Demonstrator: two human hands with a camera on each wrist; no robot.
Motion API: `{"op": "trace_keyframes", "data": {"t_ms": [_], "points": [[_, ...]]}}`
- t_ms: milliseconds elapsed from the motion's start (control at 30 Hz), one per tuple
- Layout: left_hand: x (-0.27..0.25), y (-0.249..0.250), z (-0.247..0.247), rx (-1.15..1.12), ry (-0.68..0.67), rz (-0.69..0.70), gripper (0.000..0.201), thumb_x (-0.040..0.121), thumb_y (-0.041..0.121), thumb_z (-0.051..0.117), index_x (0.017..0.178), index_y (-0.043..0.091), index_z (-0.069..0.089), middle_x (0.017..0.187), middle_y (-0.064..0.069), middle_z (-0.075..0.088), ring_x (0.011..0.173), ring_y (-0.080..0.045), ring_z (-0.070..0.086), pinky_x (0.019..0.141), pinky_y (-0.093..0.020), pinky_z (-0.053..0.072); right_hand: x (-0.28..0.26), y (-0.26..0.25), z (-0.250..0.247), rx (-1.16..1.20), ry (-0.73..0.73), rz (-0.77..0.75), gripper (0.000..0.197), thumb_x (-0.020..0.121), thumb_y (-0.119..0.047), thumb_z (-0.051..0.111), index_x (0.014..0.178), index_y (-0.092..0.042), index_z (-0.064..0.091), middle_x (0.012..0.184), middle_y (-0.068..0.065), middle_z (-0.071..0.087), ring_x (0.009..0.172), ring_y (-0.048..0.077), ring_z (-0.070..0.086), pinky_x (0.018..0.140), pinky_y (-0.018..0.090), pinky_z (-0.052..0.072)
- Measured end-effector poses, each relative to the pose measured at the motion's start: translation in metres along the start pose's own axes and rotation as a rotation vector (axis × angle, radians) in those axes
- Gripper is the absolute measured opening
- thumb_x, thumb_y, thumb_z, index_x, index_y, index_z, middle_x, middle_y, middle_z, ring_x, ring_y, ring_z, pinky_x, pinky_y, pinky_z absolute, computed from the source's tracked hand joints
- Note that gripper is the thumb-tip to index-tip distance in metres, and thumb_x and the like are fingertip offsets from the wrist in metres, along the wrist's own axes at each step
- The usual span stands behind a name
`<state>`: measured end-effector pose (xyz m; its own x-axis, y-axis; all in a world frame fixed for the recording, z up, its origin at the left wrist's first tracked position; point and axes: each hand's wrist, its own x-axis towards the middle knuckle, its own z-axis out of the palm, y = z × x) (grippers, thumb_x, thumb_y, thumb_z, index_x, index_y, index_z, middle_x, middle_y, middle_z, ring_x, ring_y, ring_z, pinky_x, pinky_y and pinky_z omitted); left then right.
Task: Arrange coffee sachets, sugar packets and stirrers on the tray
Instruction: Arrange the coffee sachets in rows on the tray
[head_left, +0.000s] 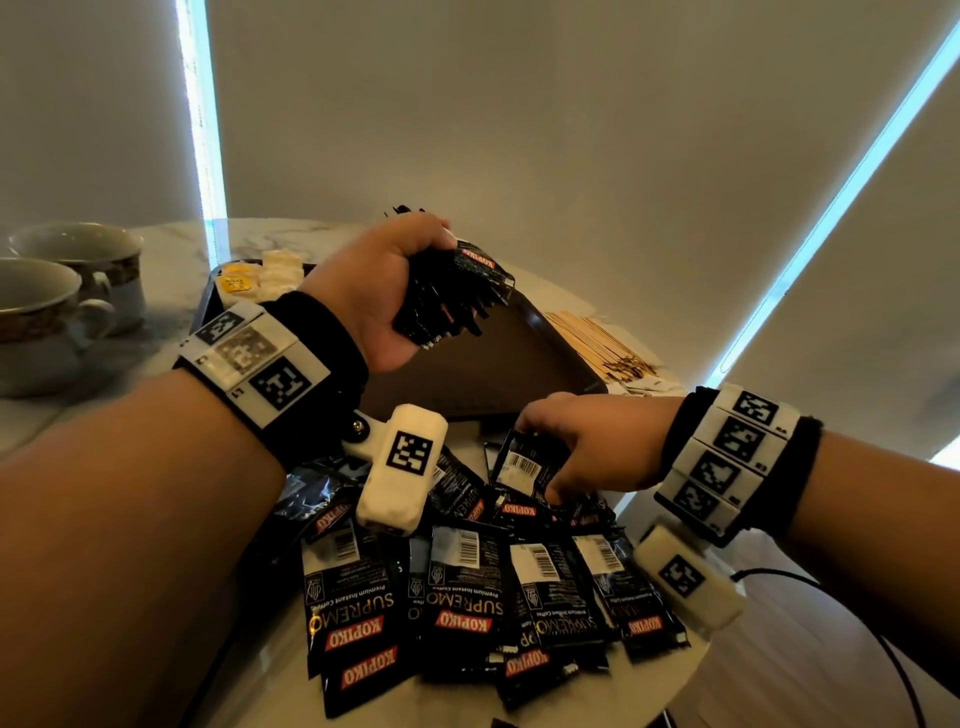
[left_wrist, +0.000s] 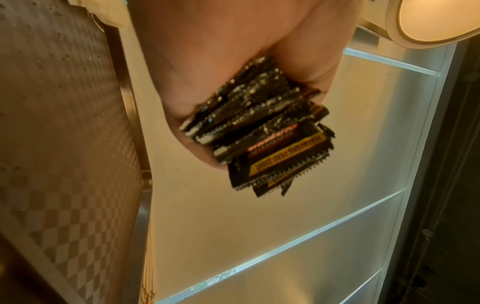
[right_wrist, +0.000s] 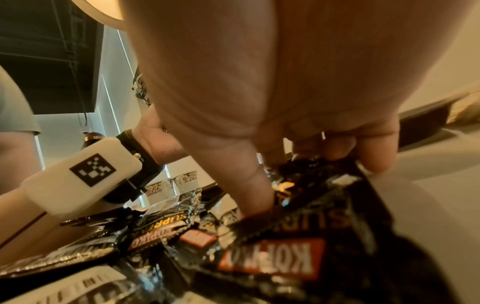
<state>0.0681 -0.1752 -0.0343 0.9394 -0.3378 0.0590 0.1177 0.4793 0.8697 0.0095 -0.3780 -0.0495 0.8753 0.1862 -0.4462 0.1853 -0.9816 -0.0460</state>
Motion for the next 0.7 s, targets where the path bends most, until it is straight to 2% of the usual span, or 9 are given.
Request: {"op": "trace_keyframes", "data": {"t_ms": [133,267,367,467,533,600,667,700], "points": [[0.000,0.000,0.000,-0.004,0.009,-0.007,0.007,0.097,0.014,0.049,0.100,0.018,0.052,0.112,-0.013,0.052,0.085,-0.026,0.059,0.069,-0.035,0.048,0.003,0.003,0.000,0.029,0.009,0.002,0.063,0.085,-0.028,0.077,0.139,-0.028,0.044,0.130,-0.004,0.046,0.105,0.015,0.058,0.093,0.035,0.055],[-0.001,0.002,0.000,0.007,0.014,-0.013,0.005,0.096,0.013,0.049,0.096,0.017,0.052,0.107,-0.012,0.052,0.085,-0.025,0.058,0.069,-0.035,0.047,0.001,0.012,-0.003,0.216,0.034,-0.016,0.042,0.088,-0.019,0.074,0.123,-0.029,0.053,0.114,-0.005,0.066,0.099,0.012,0.067,0.089,0.040,0.059],[-0.002,0.003,-0.001,0.051,0.035,-0.013,0.005,0.096,0.013,0.048,0.096,0.014,0.053,0.103,-0.013,0.055,0.089,-0.027,0.057,0.071,-0.036,0.046,-0.005,0.026,-0.012,0.359,0.102,-0.017,0.036,0.088,-0.015,0.072,0.116,-0.031,0.057,0.110,-0.004,0.071,0.100,0.013,0.070,0.093,0.043,0.057],[0.000,0.002,-0.003,0.111,0.055,-0.040,0.009,0.095,0.012,0.049,0.103,0.011,0.053,0.108,-0.017,0.054,0.082,-0.026,0.060,0.069,-0.036,0.046,-0.014,0.041,-0.030,0.517,0.260,-0.047,0.033,0.091,-0.007,0.066,0.110,-0.034,0.059,0.105,-0.005,0.073,0.096,0.009,0.070,0.088,0.033,0.055],[0.000,0.000,-0.004,0.141,0.063,-0.054,0.018,0.094,0.011,0.052,0.111,0.010,0.054,0.110,-0.018,0.055,0.072,-0.024,0.064,0.059,-0.031,0.051,-0.018,0.048,-0.045,0.713,0.369,-0.100,0.035,0.091,0.003,0.061,0.107,-0.027,0.062,0.094,-0.005,0.074,0.085,0.008,0.071,0.074,0.025,0.056],[0.001,-0.002,-0.002,0.164,0.065,-0.067,0.013,0.093,0.010,0.054,0.106,0.009,0.057,0.103,-0.018,0.059,0.059,-0.020,0.067,0.048,-0.027,0.052,-0.018,0.047,-0.059,0.982,0.424,-0.177,0.037,0.081,0.008,0.061,0.106,-0.018,0.063,0.088,-0.001,0.072,0.081,0.017,0.069,0.065,0.025,0.055],[-0.001,-0.004,0.002,0.183,0.040,-0.074,0.005,0.095,0.007,0.053,0.095,0.010,0.057,0.087,-0.013,0.058,0.050,-0.017,0.065,0.045,-0.024,0.051,-0.016,0.040,-0.068,1.181,0.374,-0.274,0.046,0.066,0.005,0.058,0.110,-0.011,0.062,0.093,0.007,0.070,0.085,0.021,0.068,0.068,0.029,0.059],[-0.002,-0.005,0.004,0.182,0.012,-0.078,0.004,0.094,0.006,0.054,0.093,0.008,0.057,0.084,-0.013,0.057,0.052,-0.018,0.064,0.047,-0.025,0.052,-0.013,0.033,-0.069,1.230,0.330,-0.324,0.049,0.065,0.005,0.056,0.112,-0.010,0.061,0.096,0.010,0.071,0.087,0.023,0.069,0.071,0.031,0.060]]}}
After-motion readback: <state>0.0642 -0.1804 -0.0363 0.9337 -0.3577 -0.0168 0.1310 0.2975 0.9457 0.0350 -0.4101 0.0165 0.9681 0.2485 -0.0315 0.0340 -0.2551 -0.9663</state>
